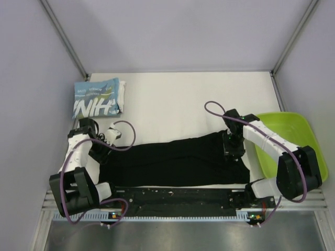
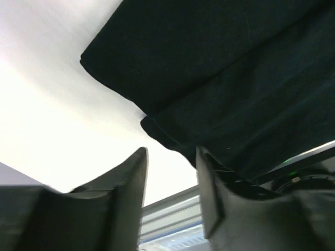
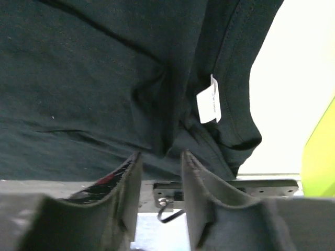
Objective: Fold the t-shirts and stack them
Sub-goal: Fold the other side of the tshirt into a rectangle
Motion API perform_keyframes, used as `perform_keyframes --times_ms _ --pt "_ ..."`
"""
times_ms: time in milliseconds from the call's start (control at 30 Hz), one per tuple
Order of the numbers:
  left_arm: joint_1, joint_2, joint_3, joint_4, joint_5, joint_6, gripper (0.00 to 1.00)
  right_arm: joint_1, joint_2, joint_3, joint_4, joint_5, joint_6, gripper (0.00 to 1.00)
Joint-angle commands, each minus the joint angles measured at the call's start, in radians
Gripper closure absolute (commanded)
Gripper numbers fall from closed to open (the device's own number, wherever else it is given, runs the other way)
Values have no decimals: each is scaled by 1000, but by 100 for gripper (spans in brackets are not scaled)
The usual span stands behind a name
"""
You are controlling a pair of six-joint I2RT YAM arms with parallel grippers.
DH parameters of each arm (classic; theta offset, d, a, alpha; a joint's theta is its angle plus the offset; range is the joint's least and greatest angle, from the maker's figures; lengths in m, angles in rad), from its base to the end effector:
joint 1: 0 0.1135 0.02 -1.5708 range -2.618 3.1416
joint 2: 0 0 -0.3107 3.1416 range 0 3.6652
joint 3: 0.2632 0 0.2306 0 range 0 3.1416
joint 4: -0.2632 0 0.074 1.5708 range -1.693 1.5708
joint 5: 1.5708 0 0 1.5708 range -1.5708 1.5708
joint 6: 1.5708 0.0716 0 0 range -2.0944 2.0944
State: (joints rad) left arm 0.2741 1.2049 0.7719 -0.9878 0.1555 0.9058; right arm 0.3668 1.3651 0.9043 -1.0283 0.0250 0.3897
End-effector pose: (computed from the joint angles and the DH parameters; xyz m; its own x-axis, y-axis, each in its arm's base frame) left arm 0.1549 0.0320 0.2216 -0.7802 0.5882 -0.2127 0.5978 0.8013 0.0231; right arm 0.1822 0.0681 0.2273 -0.9961 0.0242 -0.0850 0.0236 0.9997 0.0080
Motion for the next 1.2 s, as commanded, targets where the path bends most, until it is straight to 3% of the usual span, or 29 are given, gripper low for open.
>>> perform_keyframes --times_ms 0,67,200,300,567,900,1000,1100,1167 --pt "5 15 58 -29 -8 71 46 11 2 11 -26 30 41 56" --pt "5 9 85 -81 4 113 37 9 -15 22 -42 53 46 49" --pt "-1 -30 130 -182 67 215 35 15 -75 86 -26 76 37 50" --pt "-39 -27 132 -207 143 208 36 47 -93 145 80 21 -8 51" --pt "-239 -25 -19 -22 105 113 32 87 156 266 301 -82 -40 51" --pt "-251 77 -97 124 -20 137 32 116 384 305 382 -123 -46 51" --pt "-251 91 -98 101 -14 145 42 127 379 283 378 -135 -37 58" --pt "-251 90 -103 77 -5 156 63 132 344 239 376 -114 -26 58" --pt "-251 91 -103 69 -4 157 80 132 339 220 376 -100 -26 64"
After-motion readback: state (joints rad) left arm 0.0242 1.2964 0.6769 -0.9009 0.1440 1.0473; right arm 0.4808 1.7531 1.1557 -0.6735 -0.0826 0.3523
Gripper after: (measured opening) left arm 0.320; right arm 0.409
